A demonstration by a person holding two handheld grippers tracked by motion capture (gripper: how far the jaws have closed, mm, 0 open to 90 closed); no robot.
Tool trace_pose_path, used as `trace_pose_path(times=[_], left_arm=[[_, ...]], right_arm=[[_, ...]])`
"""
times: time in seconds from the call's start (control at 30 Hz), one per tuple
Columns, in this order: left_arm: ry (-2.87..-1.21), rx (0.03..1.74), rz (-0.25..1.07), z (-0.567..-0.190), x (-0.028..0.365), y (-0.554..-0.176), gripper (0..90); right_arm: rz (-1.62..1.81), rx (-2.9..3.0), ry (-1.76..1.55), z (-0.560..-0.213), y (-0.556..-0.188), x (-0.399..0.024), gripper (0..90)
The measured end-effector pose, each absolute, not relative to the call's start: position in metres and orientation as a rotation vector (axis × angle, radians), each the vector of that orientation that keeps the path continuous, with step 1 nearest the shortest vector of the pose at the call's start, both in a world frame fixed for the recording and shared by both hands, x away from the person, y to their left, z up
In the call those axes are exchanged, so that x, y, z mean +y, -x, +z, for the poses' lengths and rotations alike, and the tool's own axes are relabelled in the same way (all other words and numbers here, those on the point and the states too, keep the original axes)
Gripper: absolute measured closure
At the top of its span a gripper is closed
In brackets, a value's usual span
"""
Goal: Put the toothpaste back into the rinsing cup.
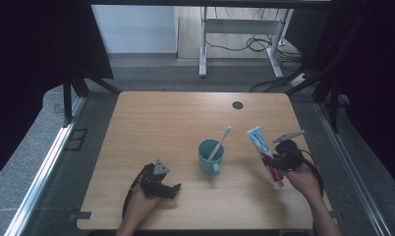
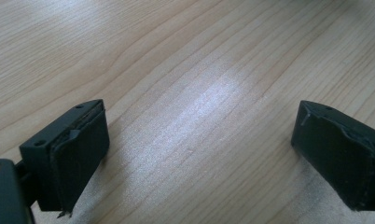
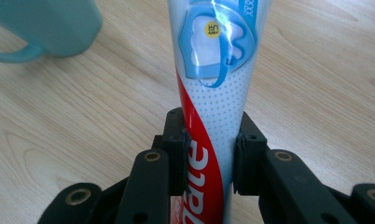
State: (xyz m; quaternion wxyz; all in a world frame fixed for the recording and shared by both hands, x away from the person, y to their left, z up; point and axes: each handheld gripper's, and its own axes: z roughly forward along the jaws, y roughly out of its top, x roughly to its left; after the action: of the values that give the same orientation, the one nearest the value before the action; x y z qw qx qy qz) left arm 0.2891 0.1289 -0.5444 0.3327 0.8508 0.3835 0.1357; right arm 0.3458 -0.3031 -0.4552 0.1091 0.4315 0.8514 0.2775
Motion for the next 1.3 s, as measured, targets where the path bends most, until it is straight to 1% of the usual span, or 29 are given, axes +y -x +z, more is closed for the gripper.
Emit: trace_pose_path(times=[0.73, 1.3], left_arm=[[-2.219, 1.005, 0.355, -0.545, 0.129, -0.289, 4.0], [-2.219, 1.005, 0.356, -0.545, 0.129, -0.289, 4.0]], right_arm=[[1.102, 2.412, -1.151, -0.443, -0.326, -0.295, 70.9], [1.268, 2.359, -1.025, -0.429, -0.315, -0.278, 70.9]])
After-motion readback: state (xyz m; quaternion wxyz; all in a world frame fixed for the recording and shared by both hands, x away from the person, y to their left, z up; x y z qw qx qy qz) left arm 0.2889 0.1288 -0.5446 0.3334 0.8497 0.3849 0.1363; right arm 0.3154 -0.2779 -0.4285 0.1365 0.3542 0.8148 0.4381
